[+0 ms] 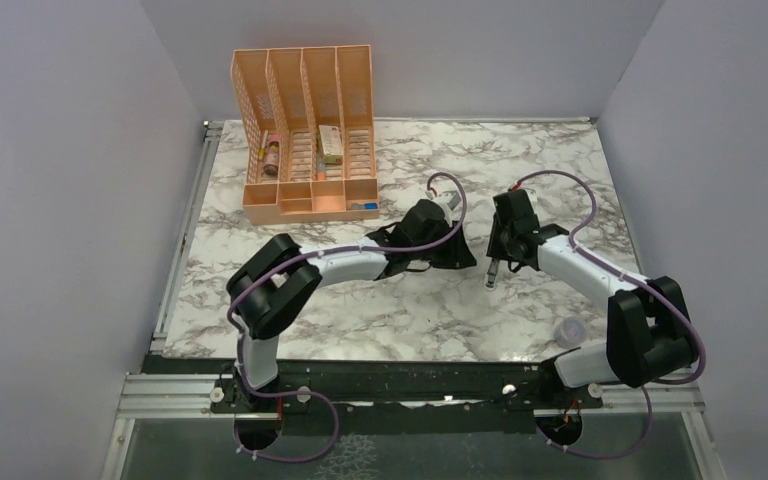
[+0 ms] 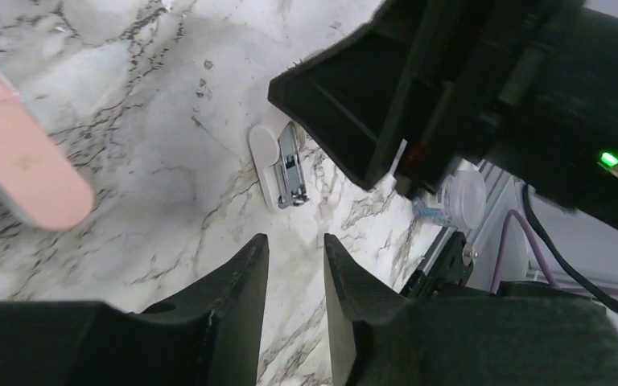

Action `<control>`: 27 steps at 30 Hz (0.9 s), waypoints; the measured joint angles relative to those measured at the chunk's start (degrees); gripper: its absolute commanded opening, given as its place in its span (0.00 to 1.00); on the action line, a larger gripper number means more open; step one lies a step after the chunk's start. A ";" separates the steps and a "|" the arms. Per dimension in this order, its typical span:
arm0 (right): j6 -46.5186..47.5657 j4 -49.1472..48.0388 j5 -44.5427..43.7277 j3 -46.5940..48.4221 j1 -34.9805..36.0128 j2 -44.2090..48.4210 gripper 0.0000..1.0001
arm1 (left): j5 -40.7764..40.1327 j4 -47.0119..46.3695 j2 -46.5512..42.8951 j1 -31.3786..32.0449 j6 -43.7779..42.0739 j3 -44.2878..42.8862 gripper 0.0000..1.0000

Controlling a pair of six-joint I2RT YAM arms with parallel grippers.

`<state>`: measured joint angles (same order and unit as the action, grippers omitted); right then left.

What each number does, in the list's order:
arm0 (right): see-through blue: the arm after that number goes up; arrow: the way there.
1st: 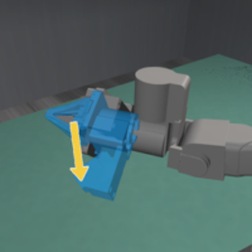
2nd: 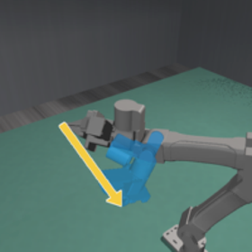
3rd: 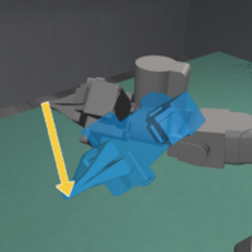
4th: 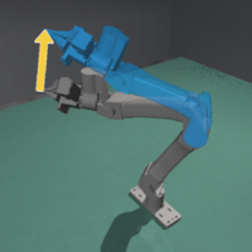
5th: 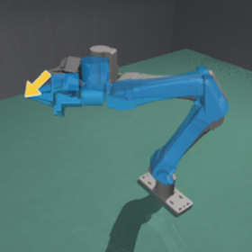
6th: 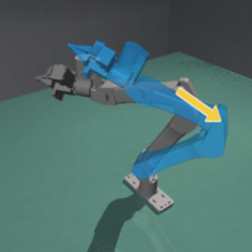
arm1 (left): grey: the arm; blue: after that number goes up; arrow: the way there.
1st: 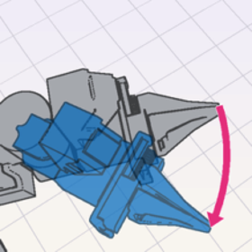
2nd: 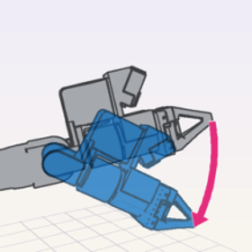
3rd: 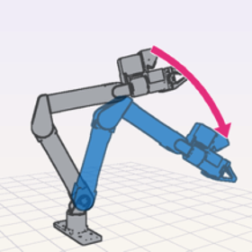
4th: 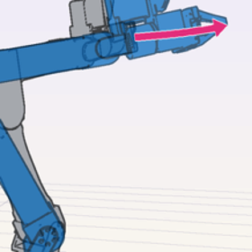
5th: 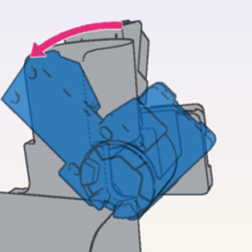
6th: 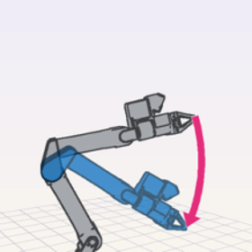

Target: Load the staples into the stapler

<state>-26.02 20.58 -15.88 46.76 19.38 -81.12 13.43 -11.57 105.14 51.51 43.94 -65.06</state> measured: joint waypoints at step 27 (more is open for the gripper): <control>-2.25 0.07 0.33 0.50 0.00 0.76 0.30 | 4.76 4.98 18.60 1.49 1.97 -13.79 0.22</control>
<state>-28.27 20.64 -15.55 47.27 19.38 -80.36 18.20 -6.59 123.74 52.99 45.91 -78.85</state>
